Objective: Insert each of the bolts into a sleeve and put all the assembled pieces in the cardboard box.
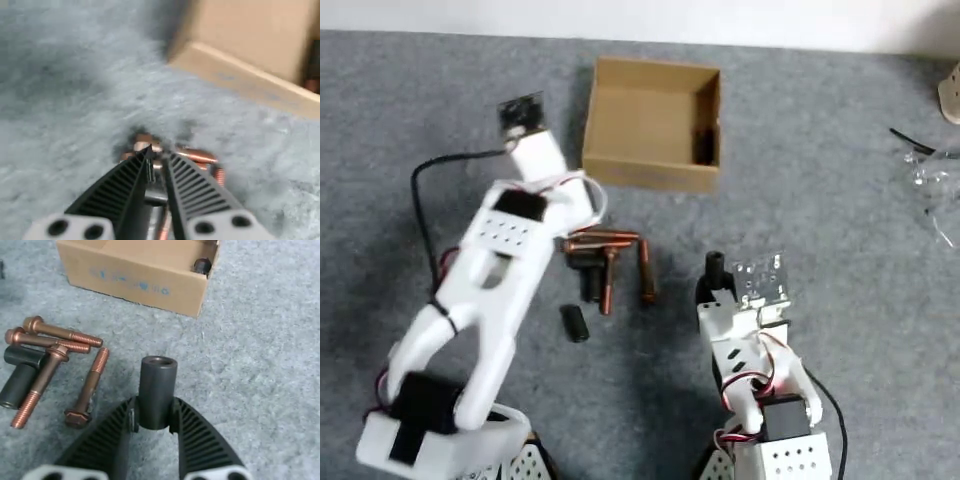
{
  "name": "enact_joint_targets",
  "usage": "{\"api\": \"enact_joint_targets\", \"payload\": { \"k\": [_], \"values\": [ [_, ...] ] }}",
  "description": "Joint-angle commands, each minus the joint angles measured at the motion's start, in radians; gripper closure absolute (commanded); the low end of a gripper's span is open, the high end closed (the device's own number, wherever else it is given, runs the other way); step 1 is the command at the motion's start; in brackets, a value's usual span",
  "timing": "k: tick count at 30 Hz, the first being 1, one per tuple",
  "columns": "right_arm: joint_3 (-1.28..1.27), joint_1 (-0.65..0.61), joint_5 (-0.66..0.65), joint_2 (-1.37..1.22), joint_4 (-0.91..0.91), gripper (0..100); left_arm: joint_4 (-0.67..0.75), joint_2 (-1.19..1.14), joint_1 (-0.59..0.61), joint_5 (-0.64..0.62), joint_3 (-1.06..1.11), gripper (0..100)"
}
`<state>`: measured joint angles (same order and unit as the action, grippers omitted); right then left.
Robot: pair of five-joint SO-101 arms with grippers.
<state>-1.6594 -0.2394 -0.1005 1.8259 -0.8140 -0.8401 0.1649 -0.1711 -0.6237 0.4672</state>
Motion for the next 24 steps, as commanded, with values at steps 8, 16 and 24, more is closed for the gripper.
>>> {"api": "enact_joint_targets", "payload": {
  "k": [8, 16, 24],
  "values": [
    [0.001, 0.007, -0.011, 0.013, 0.044, 99.4, -0.014, -0.084, -0.041, -0.227, -0.105, 99],
    [-0.028, 0.007, -0.011, 0.013, 0.065, 99.4, -0.009, -0.145, -0.036, -0.284, -0.111, 94],
    [-0.028, 0.007, -0.012, 0.013, 0.067, 99.4, -0.015, -0.246, -0.038, -0.341, -0.186, 93]
  ]
}}
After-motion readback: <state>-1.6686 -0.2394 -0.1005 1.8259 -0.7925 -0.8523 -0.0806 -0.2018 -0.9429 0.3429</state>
